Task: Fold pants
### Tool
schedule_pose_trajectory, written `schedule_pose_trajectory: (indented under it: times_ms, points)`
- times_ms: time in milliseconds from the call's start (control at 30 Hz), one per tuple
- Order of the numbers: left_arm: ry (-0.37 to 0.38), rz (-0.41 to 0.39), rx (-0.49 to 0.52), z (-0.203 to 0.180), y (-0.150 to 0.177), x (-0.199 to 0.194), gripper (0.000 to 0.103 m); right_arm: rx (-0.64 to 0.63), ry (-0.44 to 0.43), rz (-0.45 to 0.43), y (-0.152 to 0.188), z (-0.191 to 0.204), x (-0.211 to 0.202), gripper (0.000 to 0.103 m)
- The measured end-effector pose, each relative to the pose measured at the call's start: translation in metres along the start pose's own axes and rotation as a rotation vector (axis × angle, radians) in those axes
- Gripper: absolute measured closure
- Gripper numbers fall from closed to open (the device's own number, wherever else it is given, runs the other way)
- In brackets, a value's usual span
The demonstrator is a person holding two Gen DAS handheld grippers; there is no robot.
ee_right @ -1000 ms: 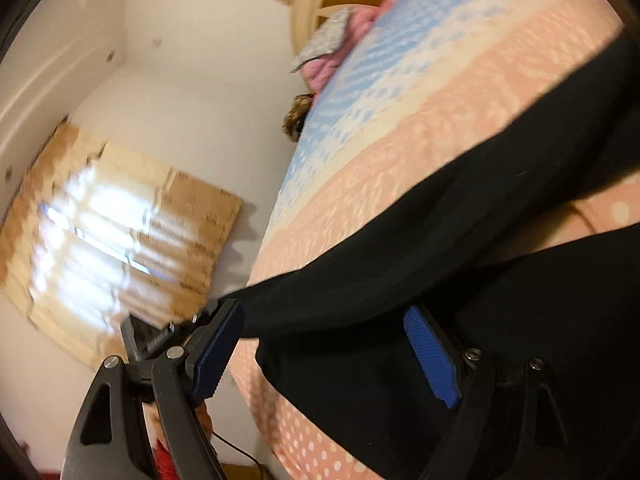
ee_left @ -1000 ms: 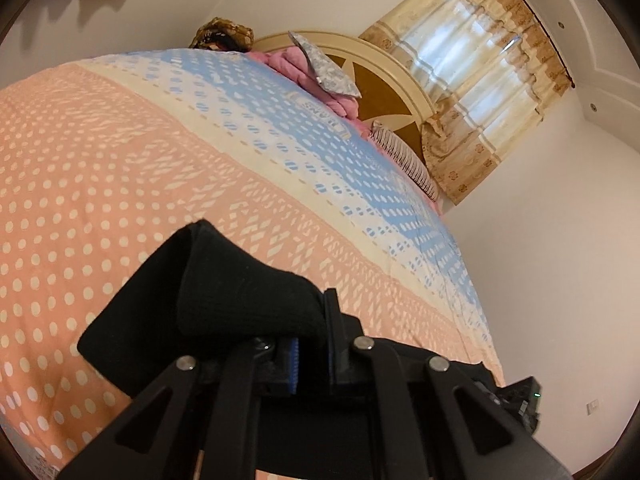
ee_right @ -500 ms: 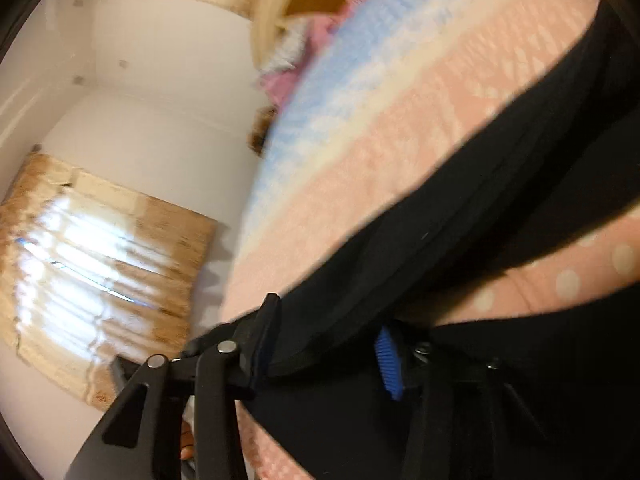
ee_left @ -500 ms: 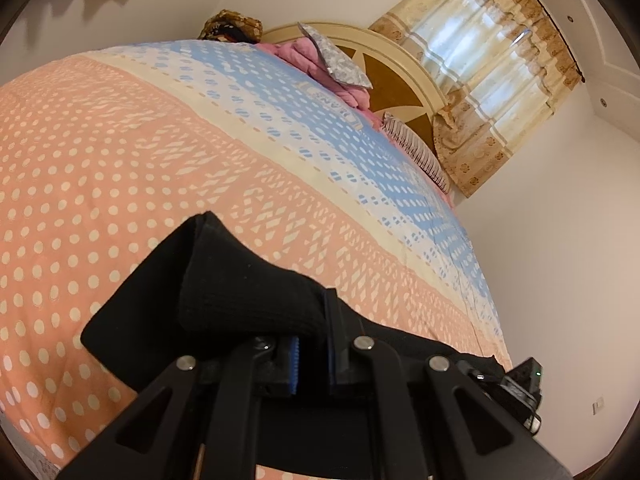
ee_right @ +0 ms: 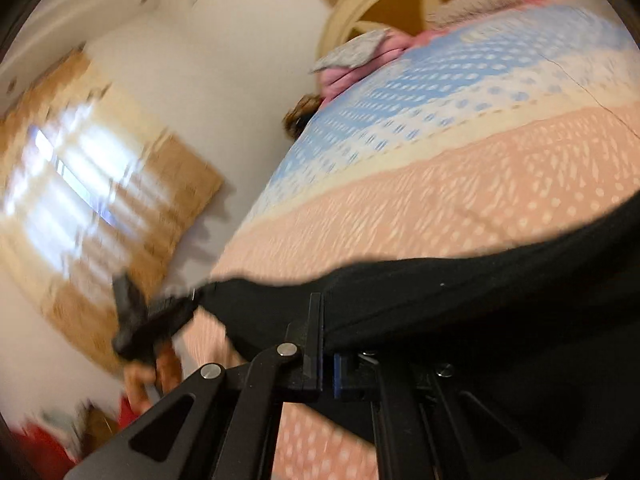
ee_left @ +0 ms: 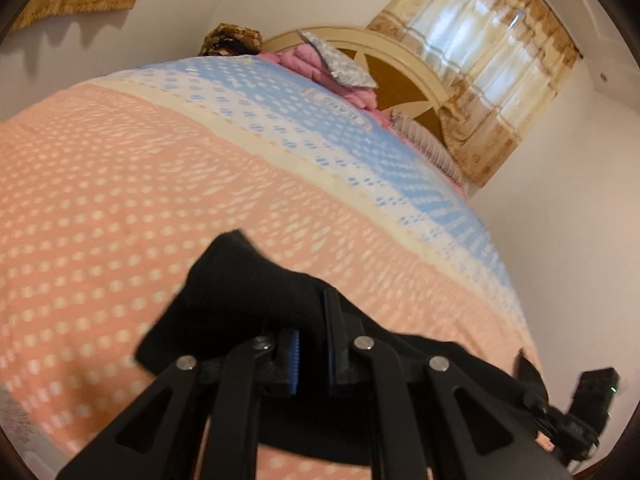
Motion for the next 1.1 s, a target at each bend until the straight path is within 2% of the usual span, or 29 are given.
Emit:
schedule_pose_trajectory:
  times_ms: [100,200,267,367,433,533,600,667,700,733,800,867,933,1033,1100]
  points:
    - [-0.057,0.046,0.022,0.017,0.021,0.003,0.092,-0.032,0.04,0.043,0.038,-0.005,0.006,0.1]
    - [-0.115,0.086,0.041,0.028,0.037,0.012,0.092,0.002,0.066,0.119,0.072,-0.03,0.029,0.1]
    - [-0.155,0.12,0.04,0.037,0.048,0.023,0.092,-0.017,0.097,0.15,0.081,-0.037,0.043,0.1]
    - [-0.155,0.087,0.038,0.04,0.052,0.025,0.092,0.003,0.092,0.179,0.086,-0.046,0.048,0.099]
    - [-0.185,0.087,0.068,0.035,0.05,0.025,0.092,0.015,0.085,0.191,0.084,-0.047,0.048,0.099]
    - [-0.232,0.093,0.115,0.032,0.045,0.016,0.083,0.079,0.058,0.236,0.083,-0.052,0.043,0.094]
    - [-0.261,0.084,0.12,0.035,0.041,0.007,0.071,0.095,0.047,0.267,0.084,-0.053,0.036,0.087]
    - [-0.338,0.067,0.121,0.043,0.039,-0.004,0.042,0.098,0.032,0.278,0.086,-0.05,0.024,0.07]
    - [-0.387,0.057,0.123,0.048,0.038,-0.009,0.039,0.09,0.024,0.28,0.087,-0.049,0.017,0.054]
    - [-0.452,0.042,0.124,0.051,0.035,-0.015,0.04,0.074,0.017,0.279,0.087,-0.047,0.011,0.05]
    - [-0.539,0.021,0.122,0.055,0.03,-0.023,0.041,0.021,0.0,0.276,0.083,-0.037,0.0,0.048]
    - [-0.512,-0.024,0.122,0.048,0.025,-0.03,0.042,-0.04,-0.036,0.265,0.072,-0.024,-0.006,0.048]
    - [-0.428,-0.053,0.168,0.024,0.02,-0.029,0.042,-0.115,-0.068,0.191,0.053,-0.009,-0.012,0.048]
    - [-0.325,-0.056,0.306,-0.027,0.025,-0.006,0.042,-0.182,-0.094,0.13,0.016,0.004,0.0,0.048]
    - [-0.279,-0.016,0.334,-0.049,0.034,0.013,0.042,-0.219,-0.07,0.138,-0.004,0.006,0.028,0.048]
Point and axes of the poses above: each gripper's, at about its wrist camera, not at the fingertips, and x roughly the way its jaws point, z to its left, y to its underside, the point moved 2 cm from there along x, roughly the way its jaws point, and after that the axes turned 8 degrees about x, right-handed, at the moved point
